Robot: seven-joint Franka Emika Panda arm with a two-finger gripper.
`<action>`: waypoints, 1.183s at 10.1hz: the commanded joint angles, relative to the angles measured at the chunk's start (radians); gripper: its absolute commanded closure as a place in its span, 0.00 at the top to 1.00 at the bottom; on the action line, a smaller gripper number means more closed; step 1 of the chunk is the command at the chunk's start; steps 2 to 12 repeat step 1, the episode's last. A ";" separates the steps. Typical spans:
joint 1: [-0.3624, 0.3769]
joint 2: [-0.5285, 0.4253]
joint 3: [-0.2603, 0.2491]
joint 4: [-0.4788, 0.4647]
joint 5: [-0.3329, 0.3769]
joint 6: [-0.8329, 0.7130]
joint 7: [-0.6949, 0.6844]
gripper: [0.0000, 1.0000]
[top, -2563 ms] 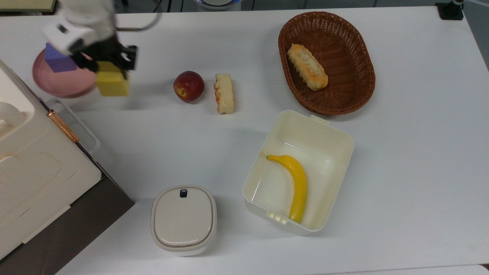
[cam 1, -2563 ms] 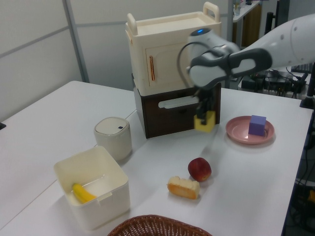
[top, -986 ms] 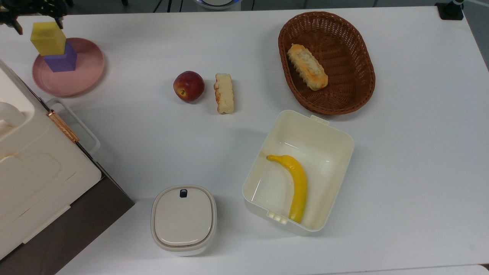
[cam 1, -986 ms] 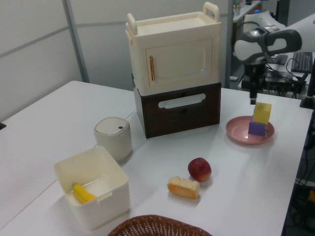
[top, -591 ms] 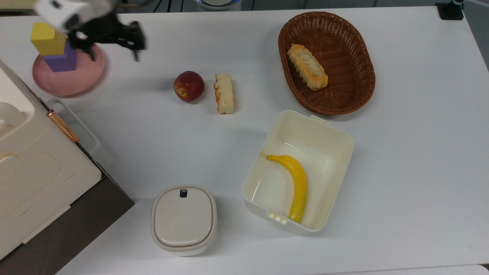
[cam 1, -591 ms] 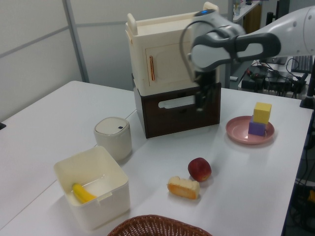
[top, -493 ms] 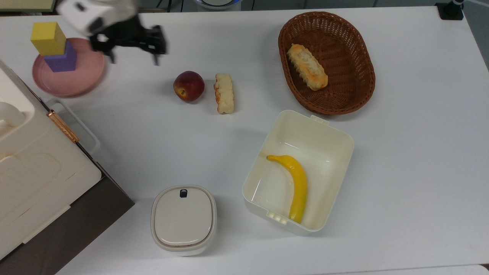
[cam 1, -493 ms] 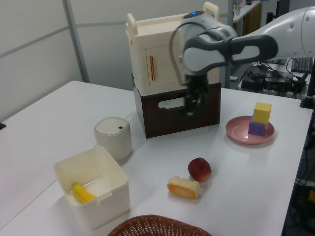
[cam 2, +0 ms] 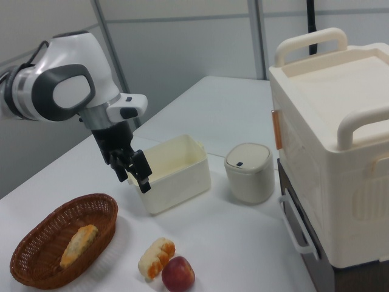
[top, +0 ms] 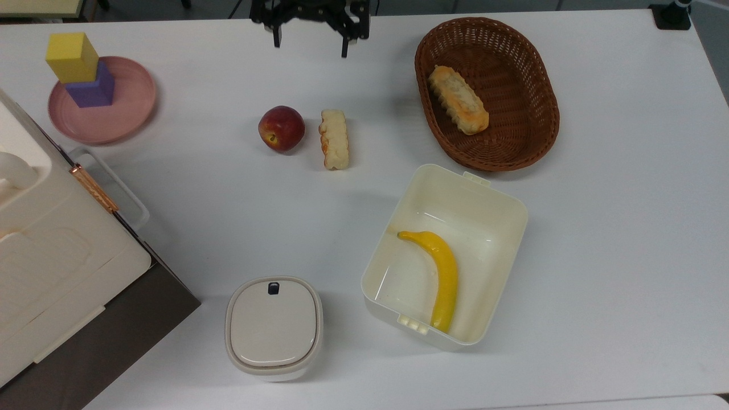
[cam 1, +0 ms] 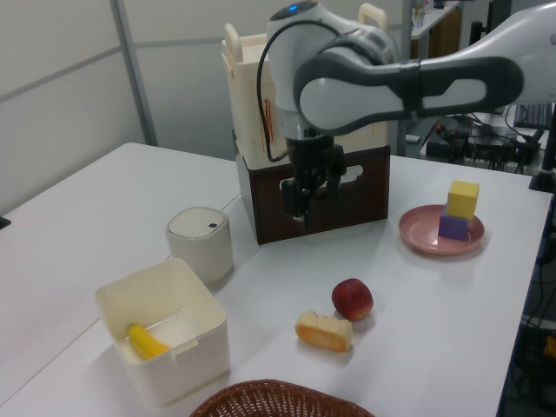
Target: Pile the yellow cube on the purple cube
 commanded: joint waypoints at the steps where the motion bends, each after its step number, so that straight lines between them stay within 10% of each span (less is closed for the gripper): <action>1: 0.058 -0.023 -0.057 -0.013 0.002 -0.025 0.001 1.00; 12: 0.058 -0.023 -0.057 -0.013 0.002 -0.025 0.001 1.00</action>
